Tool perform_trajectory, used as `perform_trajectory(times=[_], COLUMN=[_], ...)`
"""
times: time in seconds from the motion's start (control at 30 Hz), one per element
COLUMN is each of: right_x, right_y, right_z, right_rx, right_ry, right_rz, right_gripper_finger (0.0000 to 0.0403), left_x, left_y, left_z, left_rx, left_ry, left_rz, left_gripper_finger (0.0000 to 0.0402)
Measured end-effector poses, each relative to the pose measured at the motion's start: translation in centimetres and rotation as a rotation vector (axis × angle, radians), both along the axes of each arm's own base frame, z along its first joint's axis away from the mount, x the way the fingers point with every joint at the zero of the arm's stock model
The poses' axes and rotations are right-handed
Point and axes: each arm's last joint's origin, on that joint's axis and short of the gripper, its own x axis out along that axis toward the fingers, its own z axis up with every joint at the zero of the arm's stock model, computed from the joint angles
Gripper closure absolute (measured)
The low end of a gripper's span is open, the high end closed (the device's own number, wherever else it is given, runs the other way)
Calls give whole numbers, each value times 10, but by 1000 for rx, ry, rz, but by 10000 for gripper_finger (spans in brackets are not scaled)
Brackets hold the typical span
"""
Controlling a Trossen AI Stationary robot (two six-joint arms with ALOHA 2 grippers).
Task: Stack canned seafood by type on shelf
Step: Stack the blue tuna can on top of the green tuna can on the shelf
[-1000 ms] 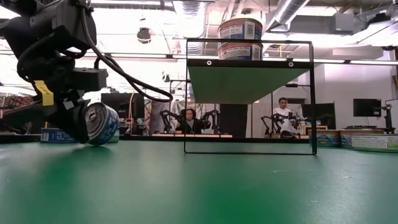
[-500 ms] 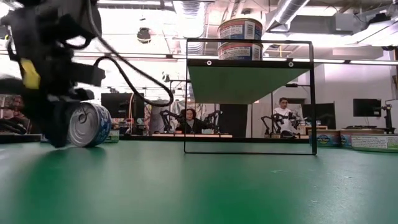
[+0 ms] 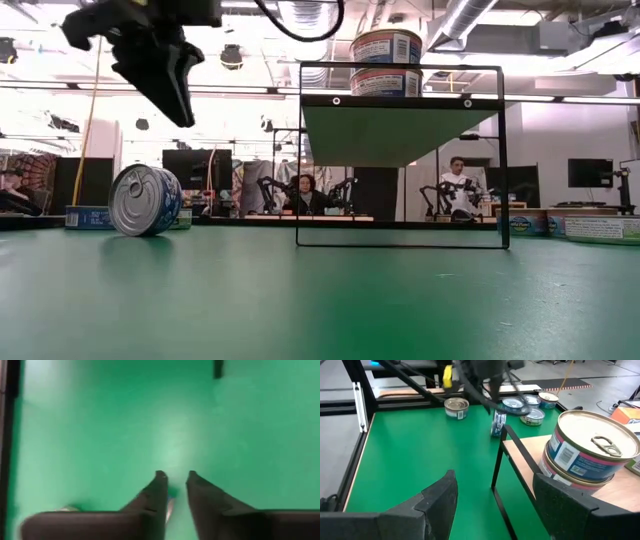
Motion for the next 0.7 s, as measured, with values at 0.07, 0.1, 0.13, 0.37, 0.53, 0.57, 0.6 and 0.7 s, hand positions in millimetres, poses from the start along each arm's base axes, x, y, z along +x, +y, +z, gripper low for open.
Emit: perform_trajectory(times=[0.07,0.1,0.13,0.37,0.53,0.57,0.6,0.7], right_x=[0,1,1,1,1,1,1,1], right_y=[0,0,0,1,1,1,1,1], right_z=[0,-1,-1,-2,-2,-2,-2,-2], right_rx=[-2,0,-1,10,10,9,9,6], right_ry=[3,1,3,16,16,16,16,19], right_rz=[1,-2,-1,22,22,22,22,22], right_gripper_finger=[117,117,117,117,117,117,117,117], left_x=[1,2,2,0,-7,-9,-11,-14], left_y=[7,11,15,46,70,74,77,82], left_z=[3,3,3,0,-16,-21,-26,-37], left_rx=[11,12,7,46,-2,-26,-47,-85], left_ry=[17,25,38,178,288,310,324,333], left_rz=[8,7,1,-63,-127,-141,-149,-151], left_gripper_finger=[293,271,248,120,98,98,99,104])
